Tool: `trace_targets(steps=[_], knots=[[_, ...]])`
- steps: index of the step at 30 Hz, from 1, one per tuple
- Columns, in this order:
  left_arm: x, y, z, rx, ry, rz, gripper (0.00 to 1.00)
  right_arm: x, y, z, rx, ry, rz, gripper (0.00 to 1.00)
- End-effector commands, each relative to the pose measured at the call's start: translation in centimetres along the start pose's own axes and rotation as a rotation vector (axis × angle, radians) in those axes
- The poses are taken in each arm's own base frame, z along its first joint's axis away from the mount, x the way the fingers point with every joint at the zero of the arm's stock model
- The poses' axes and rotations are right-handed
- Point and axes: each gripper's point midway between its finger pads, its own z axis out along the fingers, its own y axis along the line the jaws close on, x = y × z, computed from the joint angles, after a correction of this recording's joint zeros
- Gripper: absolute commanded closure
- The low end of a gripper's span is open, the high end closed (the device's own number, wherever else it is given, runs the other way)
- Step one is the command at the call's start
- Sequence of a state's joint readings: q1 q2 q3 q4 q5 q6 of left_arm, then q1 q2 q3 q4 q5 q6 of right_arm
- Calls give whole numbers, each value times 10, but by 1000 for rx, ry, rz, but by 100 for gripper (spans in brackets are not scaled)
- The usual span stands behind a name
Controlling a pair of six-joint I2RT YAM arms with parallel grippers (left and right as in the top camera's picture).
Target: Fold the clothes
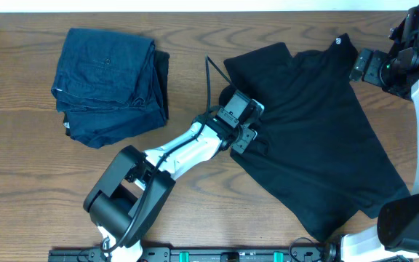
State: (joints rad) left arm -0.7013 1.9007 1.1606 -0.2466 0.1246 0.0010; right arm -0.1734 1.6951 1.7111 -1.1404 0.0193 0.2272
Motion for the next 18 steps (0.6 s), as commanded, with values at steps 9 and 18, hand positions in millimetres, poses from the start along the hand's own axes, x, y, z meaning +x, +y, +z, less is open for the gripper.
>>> trace_targets(steps=[9,18], knots=[[-9,14,8,-15,-38,-27,46,0,0,0,6,-1,1,1],[-2,15,22,-17,-19,-30,45,0,0,0,6,-1,1,1]])
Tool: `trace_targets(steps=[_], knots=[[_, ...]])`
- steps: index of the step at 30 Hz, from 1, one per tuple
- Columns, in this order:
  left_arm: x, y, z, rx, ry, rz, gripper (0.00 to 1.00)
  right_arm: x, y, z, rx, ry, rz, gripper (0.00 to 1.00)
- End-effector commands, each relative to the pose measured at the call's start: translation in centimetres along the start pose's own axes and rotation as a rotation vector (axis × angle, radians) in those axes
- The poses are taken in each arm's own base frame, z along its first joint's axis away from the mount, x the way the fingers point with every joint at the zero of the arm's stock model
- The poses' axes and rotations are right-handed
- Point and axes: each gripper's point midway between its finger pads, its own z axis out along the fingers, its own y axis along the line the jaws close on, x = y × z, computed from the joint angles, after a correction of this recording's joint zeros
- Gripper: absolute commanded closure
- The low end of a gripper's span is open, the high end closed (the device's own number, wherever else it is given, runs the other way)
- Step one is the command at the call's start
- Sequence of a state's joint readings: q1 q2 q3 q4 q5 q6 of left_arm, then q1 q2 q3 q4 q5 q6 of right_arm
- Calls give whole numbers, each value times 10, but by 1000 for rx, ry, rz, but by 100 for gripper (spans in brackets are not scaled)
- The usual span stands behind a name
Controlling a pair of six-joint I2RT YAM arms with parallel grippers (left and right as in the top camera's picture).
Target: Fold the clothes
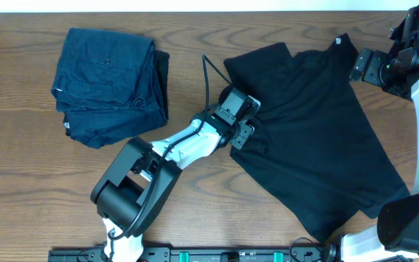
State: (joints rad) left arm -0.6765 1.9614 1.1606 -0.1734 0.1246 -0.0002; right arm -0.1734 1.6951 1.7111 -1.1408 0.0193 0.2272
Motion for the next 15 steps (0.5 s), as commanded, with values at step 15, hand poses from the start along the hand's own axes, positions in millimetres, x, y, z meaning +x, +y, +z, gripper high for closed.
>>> trace_targets(steps=[15], knots=[[-8,-6,3,42,-31,-4,52,0,0,0,5,-2,1,1]])
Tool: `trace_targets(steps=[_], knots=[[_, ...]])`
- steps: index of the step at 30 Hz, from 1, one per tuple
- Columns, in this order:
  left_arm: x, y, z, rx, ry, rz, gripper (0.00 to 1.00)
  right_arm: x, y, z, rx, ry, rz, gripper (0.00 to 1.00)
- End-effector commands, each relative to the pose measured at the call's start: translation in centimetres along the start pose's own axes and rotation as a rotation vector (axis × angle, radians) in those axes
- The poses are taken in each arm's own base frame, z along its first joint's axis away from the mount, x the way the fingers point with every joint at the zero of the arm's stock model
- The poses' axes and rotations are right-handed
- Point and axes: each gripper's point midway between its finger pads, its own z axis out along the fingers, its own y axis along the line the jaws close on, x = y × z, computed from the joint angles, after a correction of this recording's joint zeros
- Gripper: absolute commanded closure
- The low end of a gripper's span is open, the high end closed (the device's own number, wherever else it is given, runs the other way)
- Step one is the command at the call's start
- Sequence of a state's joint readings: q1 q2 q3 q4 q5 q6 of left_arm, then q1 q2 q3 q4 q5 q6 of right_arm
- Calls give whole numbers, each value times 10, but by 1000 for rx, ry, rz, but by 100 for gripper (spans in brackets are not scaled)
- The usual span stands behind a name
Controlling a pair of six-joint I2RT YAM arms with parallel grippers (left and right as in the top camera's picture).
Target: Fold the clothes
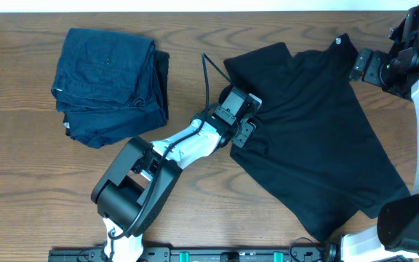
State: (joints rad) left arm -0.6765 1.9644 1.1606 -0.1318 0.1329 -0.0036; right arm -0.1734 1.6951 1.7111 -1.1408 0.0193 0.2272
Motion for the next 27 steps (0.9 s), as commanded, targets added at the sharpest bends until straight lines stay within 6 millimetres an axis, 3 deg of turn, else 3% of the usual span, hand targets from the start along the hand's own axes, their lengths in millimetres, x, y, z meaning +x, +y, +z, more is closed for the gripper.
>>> trace_targets(steps=[1,7,11,14,20,27], knots=[[1,-5,2,39,7,-5,53,0,0,0,5,-2,1,1],[2,-5,2,41,8,-5,74,0,0,0,5,-2,1,1],[2,-5,2,41,8,-4,80,0,0,0,5,-2,1,1],[1,-5,1,41,5,-4,94,0,0,0,5,-2,1,1],[-7,-6,-8,42,-18,-2,94,0,0,0,5,-2,1,1],[-23,-11,-58,41,-60,2,94,0,0,0,5,-2,1,1]])
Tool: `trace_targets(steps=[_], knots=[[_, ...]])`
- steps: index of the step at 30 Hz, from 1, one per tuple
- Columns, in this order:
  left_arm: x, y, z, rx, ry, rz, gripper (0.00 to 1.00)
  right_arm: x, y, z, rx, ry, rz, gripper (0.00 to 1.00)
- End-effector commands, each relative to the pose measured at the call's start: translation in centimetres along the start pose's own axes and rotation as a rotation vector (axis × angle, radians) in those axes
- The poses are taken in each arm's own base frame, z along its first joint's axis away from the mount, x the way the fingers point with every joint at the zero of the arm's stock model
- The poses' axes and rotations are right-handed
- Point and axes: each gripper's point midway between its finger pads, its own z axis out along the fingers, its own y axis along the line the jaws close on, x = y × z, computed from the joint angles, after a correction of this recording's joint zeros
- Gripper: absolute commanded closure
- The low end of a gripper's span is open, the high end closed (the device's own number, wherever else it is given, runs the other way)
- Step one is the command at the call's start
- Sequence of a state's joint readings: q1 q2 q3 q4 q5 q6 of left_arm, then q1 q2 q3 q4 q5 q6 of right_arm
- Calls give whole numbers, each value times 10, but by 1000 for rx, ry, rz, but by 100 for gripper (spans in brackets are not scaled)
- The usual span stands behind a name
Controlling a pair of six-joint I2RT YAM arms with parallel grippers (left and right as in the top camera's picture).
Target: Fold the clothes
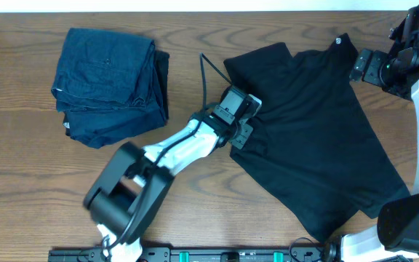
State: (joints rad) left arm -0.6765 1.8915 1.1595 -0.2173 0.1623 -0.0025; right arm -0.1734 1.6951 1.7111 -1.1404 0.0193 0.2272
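Observation:
A black shirt [318, 138] lies spread flat over the right half of the table, its collar tag toward the far right. My left gripper [247, 129] sits at the shirt's left edge, its fingers dark against the cloth, so their state does not show. The right gripper [356, 70] rests at the shirt's upper right edge near the collar. Whether it is open or shut cannot be read from above.
A folded stack of dark blue clothes [111, 84] lies at the far left. The left arm [184, 145] stretches diagonally across the middle of the wooden table [35, 182]. The right arm's column stands along the right edge.
The left arm's lower section near the table's front edge has shifted left and is blurred. The left gripper stays at the shirt's left edge. The right arm and the shirt are unchanged.
The left gripper was on the shirt's left edge at the oldest moment, then sat slightly farther up and left, where it still is. The arm's elbel section has swung a little between moments. The shirt's outline and the right gripper have stayed the same.

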Motion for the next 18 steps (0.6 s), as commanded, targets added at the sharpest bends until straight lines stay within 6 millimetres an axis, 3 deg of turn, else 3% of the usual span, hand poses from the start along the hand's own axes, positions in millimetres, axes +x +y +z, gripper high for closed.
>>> trace_targets(steps=[1,8,12,18], knots=[[-24,-6,-43,13,-82,4,94,0,0,0,6,-1,1,1],[-20,-6,-88,1,-82,-4,94,0,0,0,6,-1,1,1],[4,6,-88,-25,16,-33,94,0,0,0,6,-1,1,1],[51,45,-83,-161,199,-89,94,0,0,0,6,-1,1,1]])
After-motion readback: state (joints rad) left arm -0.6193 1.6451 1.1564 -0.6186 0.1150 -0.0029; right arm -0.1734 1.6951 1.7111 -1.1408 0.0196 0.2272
